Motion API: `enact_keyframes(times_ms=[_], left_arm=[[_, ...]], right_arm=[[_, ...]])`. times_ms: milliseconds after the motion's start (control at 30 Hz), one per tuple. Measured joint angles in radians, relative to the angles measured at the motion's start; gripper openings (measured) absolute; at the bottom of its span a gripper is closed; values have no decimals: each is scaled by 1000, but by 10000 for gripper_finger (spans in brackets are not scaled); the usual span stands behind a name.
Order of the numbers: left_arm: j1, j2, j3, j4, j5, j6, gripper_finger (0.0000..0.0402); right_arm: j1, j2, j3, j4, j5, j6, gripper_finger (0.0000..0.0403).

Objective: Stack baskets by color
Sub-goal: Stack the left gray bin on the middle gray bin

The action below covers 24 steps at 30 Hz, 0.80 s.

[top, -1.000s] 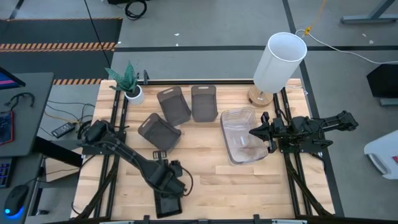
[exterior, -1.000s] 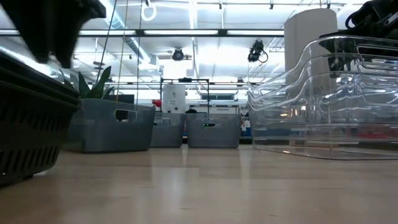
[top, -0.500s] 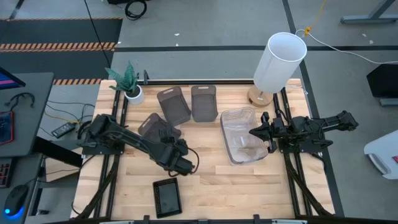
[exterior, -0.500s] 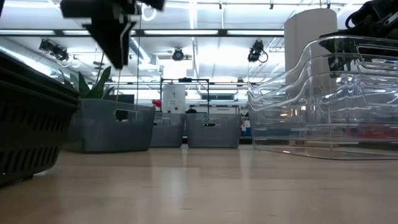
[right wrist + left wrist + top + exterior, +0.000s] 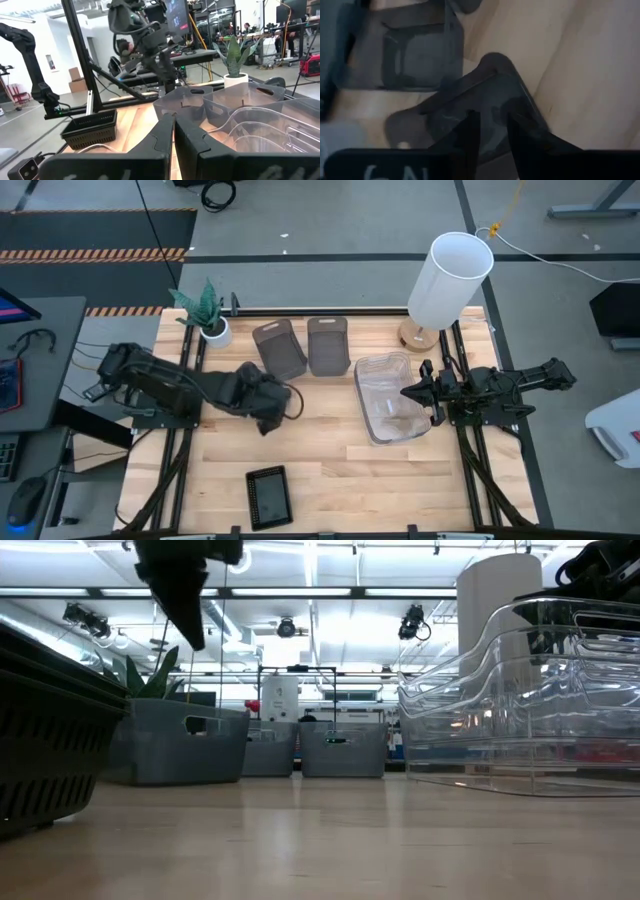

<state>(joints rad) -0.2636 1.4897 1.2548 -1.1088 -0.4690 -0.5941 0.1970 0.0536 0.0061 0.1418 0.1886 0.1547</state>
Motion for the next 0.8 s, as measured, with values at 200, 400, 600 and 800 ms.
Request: enact_keyframes(times_ms=[200, 400, 600, 800], left_arm=[[47, 16, -3, 79, 57, -94, 135], [104, 10, -3, -55, 38, -33, 203], [180, 6, -3, -200, -32, 26, 201], [265, -41, -127, -160, -22, 90, 168]], right_arm=[[0, 0, 0, 0, 0, 0, 22], [0, 0, 0, -1, 0, 0, 22], [0, 0, 0, 0, 0, 0, 22], [0, 0, 0, 0, 0, 0, 22]])
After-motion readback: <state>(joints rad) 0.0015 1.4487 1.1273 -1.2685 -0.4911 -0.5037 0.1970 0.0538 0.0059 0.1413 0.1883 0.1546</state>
